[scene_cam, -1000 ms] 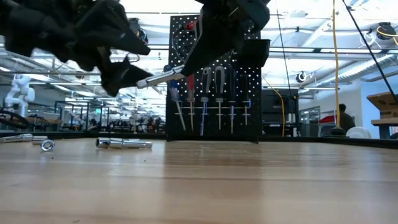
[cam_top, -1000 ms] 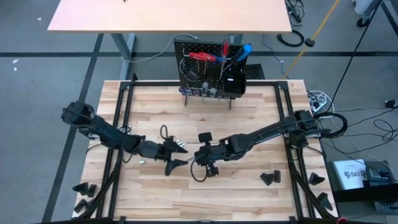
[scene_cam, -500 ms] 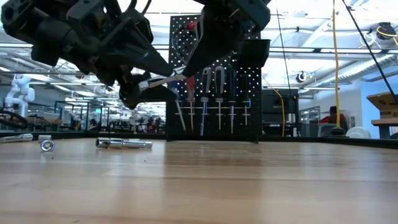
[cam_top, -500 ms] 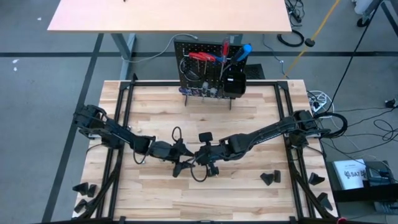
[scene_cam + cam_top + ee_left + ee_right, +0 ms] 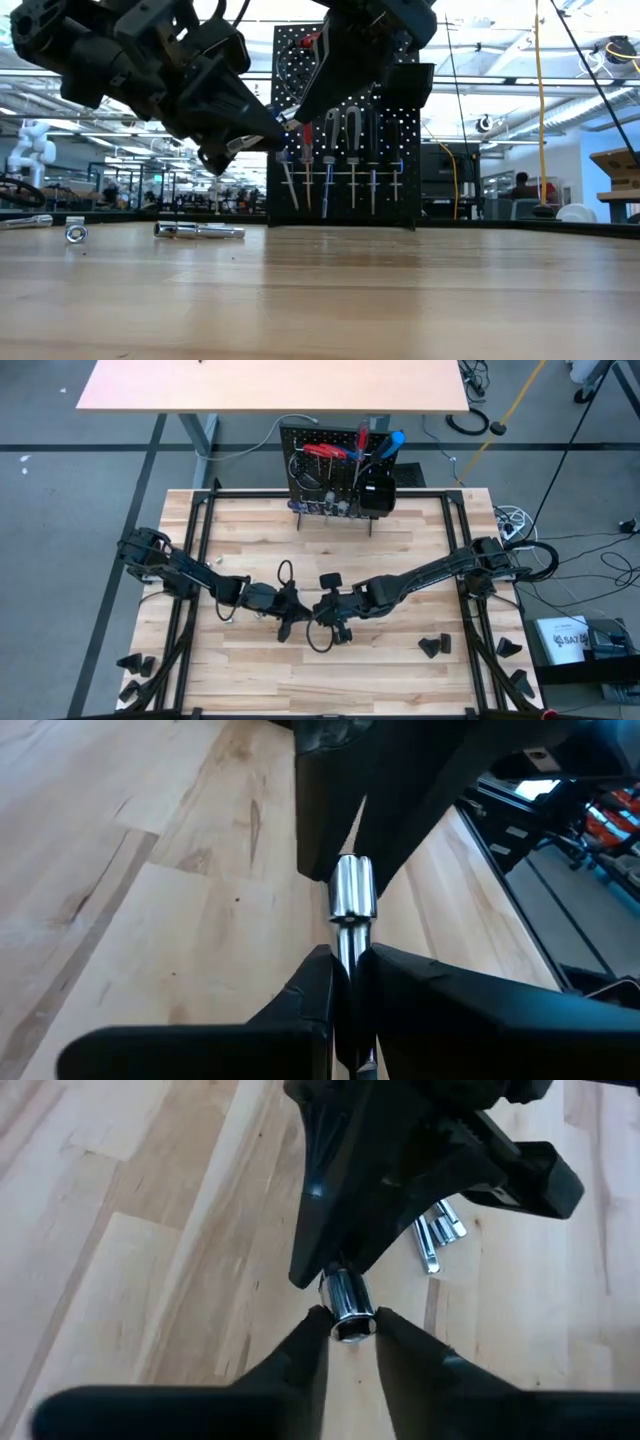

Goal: Hang tools onto peg board
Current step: Put the silver extension bar into the black bin on the peg board

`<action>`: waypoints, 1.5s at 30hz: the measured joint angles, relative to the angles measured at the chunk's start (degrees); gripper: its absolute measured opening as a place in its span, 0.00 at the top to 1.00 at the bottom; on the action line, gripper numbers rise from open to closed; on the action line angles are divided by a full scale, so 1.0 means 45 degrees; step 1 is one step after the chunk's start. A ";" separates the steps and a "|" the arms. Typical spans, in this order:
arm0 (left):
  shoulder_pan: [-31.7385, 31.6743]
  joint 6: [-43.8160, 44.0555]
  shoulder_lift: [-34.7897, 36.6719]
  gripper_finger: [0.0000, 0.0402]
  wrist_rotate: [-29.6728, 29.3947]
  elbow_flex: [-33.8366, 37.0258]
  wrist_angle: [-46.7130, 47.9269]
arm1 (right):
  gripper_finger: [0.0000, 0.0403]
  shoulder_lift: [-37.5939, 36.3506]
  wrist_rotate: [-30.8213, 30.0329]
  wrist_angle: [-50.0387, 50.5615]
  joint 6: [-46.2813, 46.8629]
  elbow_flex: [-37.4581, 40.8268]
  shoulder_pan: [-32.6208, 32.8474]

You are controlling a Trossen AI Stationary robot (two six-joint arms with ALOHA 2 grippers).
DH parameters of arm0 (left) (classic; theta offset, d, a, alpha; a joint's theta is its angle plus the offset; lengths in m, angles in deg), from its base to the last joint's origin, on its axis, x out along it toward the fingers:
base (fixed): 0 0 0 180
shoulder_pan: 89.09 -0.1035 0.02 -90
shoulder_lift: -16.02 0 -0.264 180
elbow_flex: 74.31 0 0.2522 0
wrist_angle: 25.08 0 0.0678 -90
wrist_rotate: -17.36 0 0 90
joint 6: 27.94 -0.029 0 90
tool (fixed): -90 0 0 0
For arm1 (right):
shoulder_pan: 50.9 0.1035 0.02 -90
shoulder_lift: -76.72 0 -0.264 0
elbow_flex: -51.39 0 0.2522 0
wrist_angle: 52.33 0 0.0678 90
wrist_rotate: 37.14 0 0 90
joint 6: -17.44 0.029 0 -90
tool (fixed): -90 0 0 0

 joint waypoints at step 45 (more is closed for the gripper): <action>-0.5907 -0.4762 -0.4776 0.90 -0.2481 -1.6940 0.9948 | 0.43 -0.9534 -0.2001 -0.4147 0.5795 1.0911 0.1010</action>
